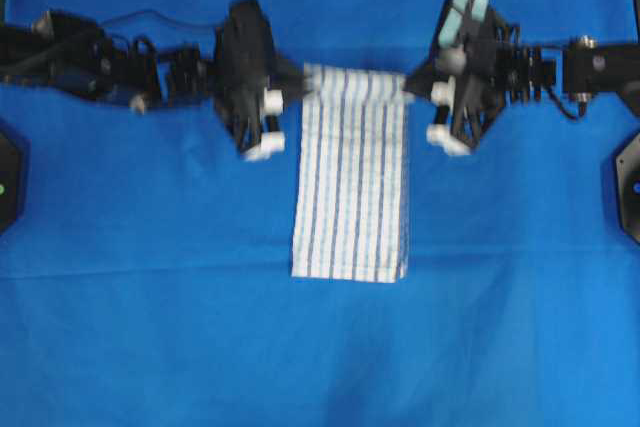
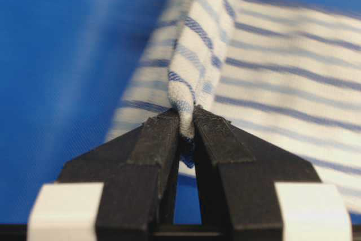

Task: Fold the blue towel.
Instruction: 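Fold the top end down toward the bottom end with both grippers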

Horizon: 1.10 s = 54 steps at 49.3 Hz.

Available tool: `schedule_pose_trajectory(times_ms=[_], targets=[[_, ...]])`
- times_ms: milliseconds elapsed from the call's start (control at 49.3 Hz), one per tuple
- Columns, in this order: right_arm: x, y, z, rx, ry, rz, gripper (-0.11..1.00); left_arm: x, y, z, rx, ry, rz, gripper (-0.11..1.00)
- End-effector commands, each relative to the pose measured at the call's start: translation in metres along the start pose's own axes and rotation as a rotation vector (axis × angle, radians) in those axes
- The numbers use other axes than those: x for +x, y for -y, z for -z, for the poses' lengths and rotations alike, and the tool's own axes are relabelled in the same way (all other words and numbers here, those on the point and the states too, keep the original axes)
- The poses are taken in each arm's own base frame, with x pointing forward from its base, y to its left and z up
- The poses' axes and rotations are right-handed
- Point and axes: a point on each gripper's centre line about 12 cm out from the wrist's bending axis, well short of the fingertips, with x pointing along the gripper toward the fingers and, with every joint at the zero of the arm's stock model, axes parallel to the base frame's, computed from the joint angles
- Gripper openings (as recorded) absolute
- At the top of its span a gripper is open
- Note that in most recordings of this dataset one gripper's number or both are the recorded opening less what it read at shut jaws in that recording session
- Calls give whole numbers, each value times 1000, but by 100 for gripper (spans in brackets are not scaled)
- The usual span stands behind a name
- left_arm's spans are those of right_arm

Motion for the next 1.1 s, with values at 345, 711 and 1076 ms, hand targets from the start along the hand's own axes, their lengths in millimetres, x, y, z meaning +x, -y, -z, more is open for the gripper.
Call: schedule_pose_trajectory(times_ms=[345, 711, 1076], targets=[[-14, -85, 15, -38, -40, -189, 7, -16, 106, 6, 79, -78, 227, 4], [-13, -130, 32, -23, -102, -280, 7, -24, 139, 12, 76, -105, 294, 4], [-5, -135, 33, -20, -121, -280, 7, -22, 137, 12, 76, -108, 290, 4]])
